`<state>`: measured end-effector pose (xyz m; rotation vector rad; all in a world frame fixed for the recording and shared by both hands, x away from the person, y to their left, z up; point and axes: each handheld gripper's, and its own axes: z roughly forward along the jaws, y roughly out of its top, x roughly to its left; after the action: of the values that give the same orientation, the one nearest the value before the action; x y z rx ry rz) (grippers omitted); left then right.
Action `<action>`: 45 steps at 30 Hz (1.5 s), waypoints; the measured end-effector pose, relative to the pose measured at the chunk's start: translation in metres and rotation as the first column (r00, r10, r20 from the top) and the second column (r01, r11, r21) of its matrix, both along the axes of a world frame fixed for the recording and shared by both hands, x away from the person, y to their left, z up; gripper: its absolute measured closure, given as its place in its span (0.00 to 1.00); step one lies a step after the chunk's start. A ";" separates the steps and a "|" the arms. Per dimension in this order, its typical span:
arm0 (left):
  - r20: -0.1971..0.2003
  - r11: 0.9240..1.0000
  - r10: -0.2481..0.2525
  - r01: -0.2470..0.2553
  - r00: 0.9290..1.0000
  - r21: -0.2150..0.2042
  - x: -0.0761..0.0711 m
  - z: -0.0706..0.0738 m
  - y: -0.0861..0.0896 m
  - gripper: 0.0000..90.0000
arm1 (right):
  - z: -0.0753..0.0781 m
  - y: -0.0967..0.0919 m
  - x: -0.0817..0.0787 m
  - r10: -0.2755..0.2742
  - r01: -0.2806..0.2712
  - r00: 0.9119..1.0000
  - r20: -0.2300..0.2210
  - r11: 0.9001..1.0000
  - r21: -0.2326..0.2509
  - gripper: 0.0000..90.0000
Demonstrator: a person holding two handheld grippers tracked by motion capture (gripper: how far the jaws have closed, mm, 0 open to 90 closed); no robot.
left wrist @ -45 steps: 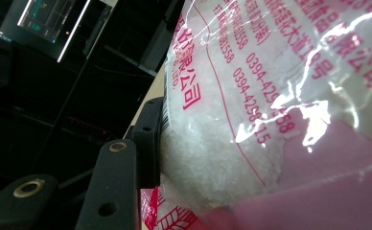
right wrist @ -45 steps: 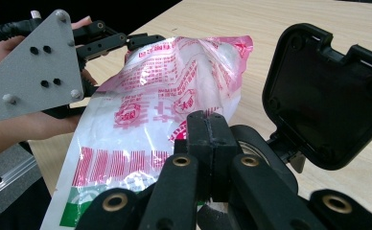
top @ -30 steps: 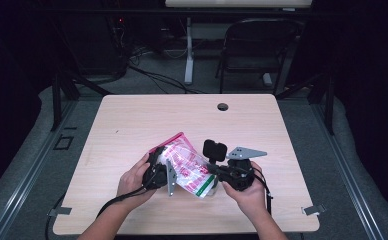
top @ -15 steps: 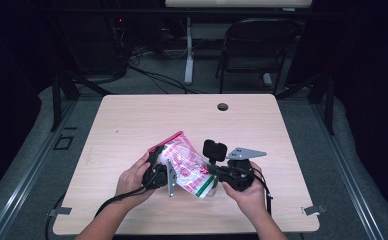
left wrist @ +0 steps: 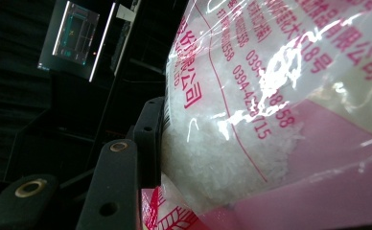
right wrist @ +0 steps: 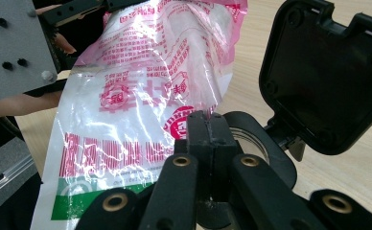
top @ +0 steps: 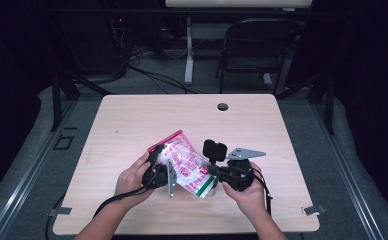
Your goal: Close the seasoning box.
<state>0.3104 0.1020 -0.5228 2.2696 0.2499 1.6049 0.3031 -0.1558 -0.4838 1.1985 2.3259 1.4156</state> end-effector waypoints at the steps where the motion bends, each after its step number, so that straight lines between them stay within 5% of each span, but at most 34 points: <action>1: 0.002 1.000 -0.001 0.001 1.000 0.000 0.000 0.000 0.000 0.65 | 0.000 0.000 0.000 -0.001 0.001 1.000 0.002 1.000 0.000 1.00; 45: 0.042 0.998 -0.013 0.010 0.999 0.061 -0.004 0.009 -0.002 0.65 | -0.004 0.000 0.000 -0.001 0.001 1.000 -0.013 1.000 -0.016 1.00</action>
<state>0.3063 0.0998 -0.5139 2.2753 0.1789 1.6741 0.3028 -0.1558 -0.4878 1.2086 2.3404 1.3908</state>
